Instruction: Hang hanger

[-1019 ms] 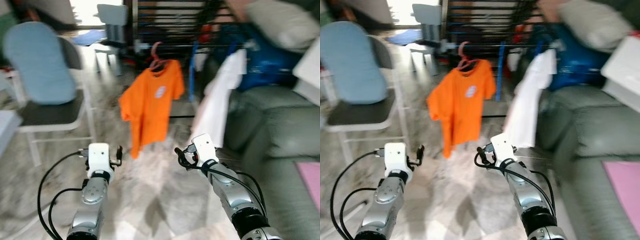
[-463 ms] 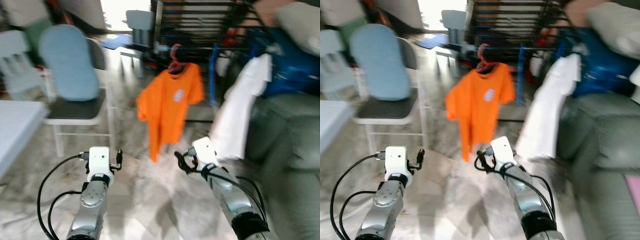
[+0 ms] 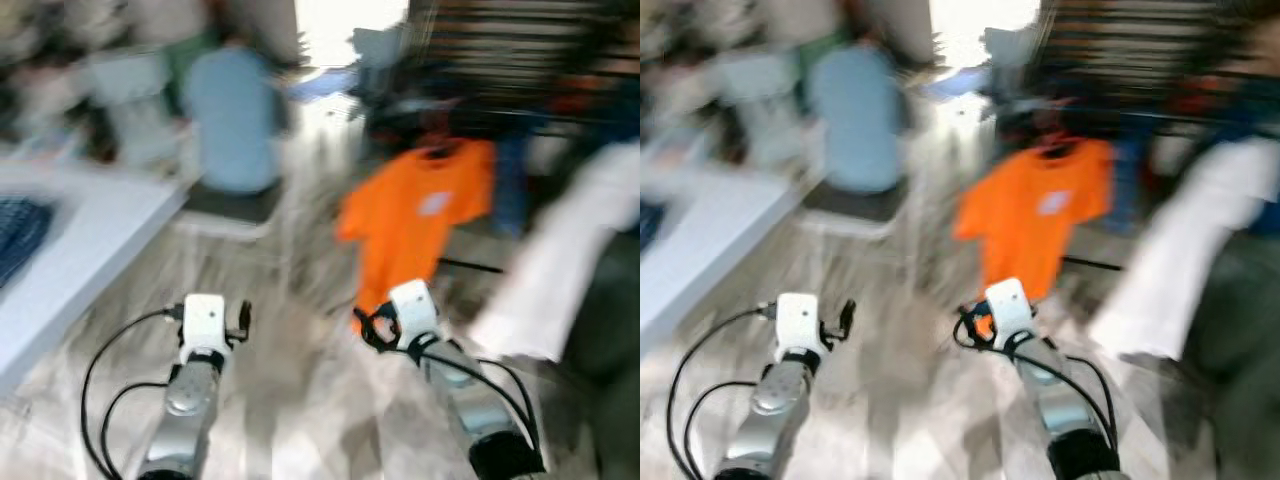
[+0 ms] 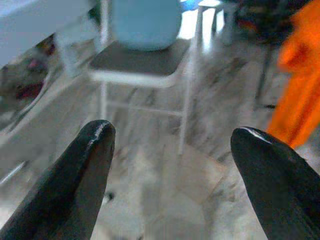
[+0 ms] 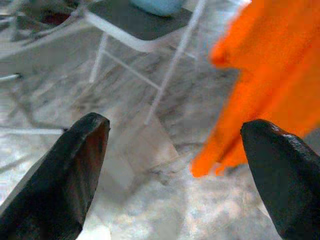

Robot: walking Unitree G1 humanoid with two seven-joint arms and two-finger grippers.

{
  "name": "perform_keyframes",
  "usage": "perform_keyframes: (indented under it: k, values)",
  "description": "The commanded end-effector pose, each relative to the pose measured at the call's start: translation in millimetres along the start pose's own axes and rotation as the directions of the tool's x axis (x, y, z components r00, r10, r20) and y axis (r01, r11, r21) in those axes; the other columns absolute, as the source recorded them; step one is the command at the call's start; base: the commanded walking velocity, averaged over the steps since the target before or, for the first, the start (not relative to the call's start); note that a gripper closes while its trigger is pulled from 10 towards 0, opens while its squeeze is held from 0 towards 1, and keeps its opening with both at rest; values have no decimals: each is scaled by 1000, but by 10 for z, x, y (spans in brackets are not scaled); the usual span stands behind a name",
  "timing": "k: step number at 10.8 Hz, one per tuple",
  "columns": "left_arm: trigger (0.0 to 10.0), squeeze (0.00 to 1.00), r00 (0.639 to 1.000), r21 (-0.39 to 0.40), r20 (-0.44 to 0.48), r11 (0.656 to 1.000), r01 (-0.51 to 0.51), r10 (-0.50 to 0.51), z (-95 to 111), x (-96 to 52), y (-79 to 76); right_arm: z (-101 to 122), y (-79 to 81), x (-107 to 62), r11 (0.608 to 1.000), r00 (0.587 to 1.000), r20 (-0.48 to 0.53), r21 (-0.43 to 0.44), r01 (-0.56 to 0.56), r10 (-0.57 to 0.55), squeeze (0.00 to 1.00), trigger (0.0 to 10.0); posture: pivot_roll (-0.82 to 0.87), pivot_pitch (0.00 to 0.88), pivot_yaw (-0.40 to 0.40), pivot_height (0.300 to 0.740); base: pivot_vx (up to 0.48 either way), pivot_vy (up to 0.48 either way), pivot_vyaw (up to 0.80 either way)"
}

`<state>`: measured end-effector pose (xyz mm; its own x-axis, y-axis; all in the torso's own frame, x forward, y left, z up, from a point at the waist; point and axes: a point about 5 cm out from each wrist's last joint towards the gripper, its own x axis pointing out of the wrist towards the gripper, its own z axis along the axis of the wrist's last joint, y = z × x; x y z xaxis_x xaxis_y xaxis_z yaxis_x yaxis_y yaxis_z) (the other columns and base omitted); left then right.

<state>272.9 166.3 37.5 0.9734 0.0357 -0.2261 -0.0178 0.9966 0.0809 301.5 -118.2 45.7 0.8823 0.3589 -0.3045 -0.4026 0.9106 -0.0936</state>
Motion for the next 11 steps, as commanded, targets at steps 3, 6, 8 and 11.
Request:
perform_keyframes:
  k: [3, 6, 8, 11]
  values:
    - [10000, 0, 1000, -3, -6, 1000, -9, 9, -19, -8, 11, 1, -26, -23, 1000, 1000, 8, 13, 18, -19, 0, 10000, -43, 0, 32, 740, 0, 0, 258]
    - [10000, 0, 997, -19, -72, 1000, 22, -23, -158, -38, 58, -85, -350, -132, 961, 966, -26, 102, 258, -257, 0, 10000, -53, 0, 39, 740, 0, 0, 0]
    - [10000, 0, 992, -6, -123, 1000, -8, 7, -294, -91, 201, -223, -413, -194, 940, 952, -86, 158, 303, -293, 0, 10000, -52, 0, 39, 740, 0, 0, 0]
    - [10000, 0, 994, -5, -107, 1000, -22, 22, -281, -87, 217, -186, -402, -169, 935, 952, -74, 183, 305, -297, 0, 10000, -49, 0, 33, 740, 0, 0, 0]
